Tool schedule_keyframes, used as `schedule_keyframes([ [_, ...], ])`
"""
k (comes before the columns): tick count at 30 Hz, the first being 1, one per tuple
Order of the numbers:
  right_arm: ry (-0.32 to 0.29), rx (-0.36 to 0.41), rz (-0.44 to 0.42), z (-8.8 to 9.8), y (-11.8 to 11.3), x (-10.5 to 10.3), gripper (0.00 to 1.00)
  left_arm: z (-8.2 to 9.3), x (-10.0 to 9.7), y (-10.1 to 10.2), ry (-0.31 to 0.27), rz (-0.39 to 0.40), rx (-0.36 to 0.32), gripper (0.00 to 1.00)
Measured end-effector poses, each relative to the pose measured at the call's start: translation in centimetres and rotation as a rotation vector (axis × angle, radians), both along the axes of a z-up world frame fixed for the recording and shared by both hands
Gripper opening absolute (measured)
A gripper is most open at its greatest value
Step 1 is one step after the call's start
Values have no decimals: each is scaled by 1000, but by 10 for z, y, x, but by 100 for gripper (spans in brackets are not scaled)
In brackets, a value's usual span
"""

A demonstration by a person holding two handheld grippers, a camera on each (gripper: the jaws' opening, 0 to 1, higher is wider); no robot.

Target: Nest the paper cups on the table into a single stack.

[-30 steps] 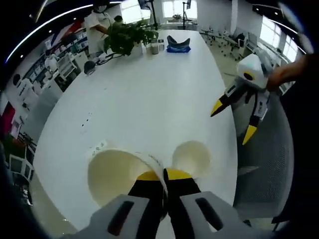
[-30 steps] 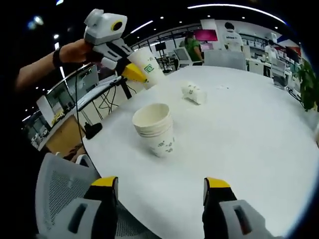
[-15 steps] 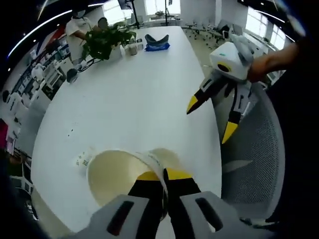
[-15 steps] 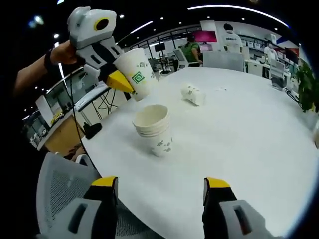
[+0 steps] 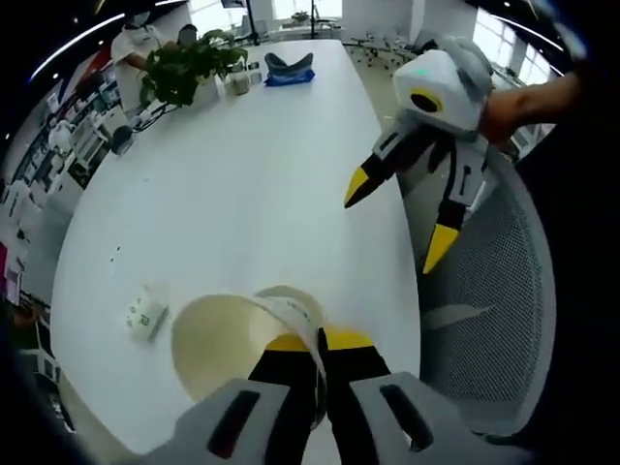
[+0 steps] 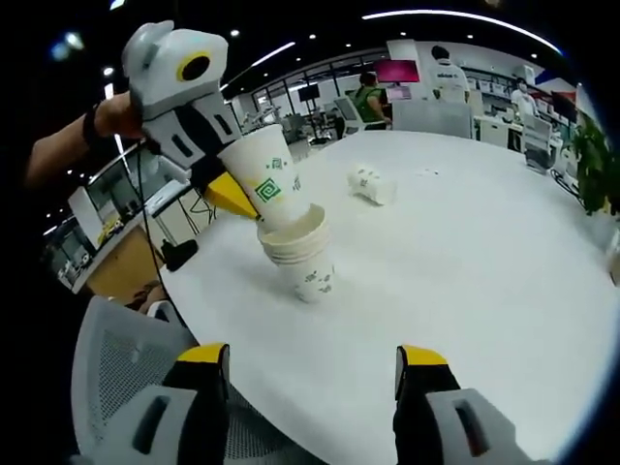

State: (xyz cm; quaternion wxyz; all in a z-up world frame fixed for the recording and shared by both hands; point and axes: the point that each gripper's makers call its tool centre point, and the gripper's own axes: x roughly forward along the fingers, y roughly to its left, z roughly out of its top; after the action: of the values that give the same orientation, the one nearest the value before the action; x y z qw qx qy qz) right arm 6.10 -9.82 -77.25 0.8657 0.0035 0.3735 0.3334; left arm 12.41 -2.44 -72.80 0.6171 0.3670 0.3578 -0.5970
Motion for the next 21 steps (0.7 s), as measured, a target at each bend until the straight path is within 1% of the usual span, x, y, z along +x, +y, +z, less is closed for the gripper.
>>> schedule_keyframes([
  [3,1,-3,0,-2,-1,0,70,-3,-1,0,2,-2,7,0],
  [4,2,-3,0,-3,-1,0,70,-1,-2,-1,4,-3,8,0],
  [7,4,-4,1,-3,-1,0,70,-4,-3,-2,6,-7,14,0],
  [11,6,-5,-2,-3,-1,-1,70,-4,-5,-3,5,-15,22,0],
  [17,9,-5,-4,-3,-2,-1,70,-5,-3,-3,0,-13,30,0],
  [21,11,-8,-1,-4,-2,-2,70,-6,-3,-3,4,-13,30,4],
])
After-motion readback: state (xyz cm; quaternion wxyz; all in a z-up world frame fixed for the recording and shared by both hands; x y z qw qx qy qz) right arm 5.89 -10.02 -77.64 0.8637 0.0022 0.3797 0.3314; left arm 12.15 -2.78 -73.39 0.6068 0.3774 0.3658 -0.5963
